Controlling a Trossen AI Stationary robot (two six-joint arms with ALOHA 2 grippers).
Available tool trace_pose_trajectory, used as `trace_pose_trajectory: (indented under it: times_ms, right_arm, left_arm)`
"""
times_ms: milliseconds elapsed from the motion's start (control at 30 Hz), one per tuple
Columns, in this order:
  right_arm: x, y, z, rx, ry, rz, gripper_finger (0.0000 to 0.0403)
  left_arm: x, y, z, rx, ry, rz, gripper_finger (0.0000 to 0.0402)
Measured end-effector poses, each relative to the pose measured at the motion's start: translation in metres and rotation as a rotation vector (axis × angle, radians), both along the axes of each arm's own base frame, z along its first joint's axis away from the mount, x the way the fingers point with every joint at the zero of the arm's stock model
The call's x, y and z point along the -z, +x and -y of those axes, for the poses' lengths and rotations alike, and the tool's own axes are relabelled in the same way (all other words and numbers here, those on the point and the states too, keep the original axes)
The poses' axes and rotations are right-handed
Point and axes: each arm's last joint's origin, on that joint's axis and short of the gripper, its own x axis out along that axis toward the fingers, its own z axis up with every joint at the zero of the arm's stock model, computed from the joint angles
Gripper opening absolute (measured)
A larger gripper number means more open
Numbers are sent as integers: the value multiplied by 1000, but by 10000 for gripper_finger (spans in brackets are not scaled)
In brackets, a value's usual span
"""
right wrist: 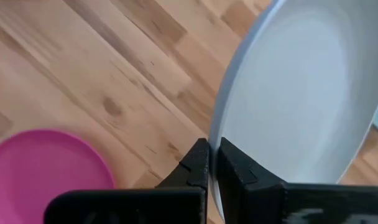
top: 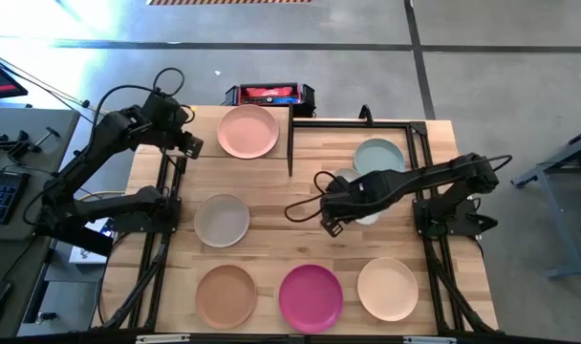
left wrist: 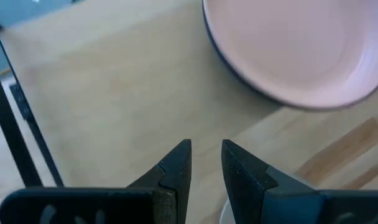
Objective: Place and stack plates onto a shelf
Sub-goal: Stack the white plate on the pink plate on the shelf
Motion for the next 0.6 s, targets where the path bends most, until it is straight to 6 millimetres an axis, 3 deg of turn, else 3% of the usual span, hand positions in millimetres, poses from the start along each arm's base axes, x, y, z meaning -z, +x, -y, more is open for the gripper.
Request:
trace_pose_trajectory:
  times_ms: [333,600]
  right_arm:
    - [-42,7,14,-135,-145,125,0]
    - [-81,15,51,-347,-360,210,0]
  left_arm:
    - [8,14,-16,20,-12,-34,78]
    - [16,24,-28,19,-48,-64,78]
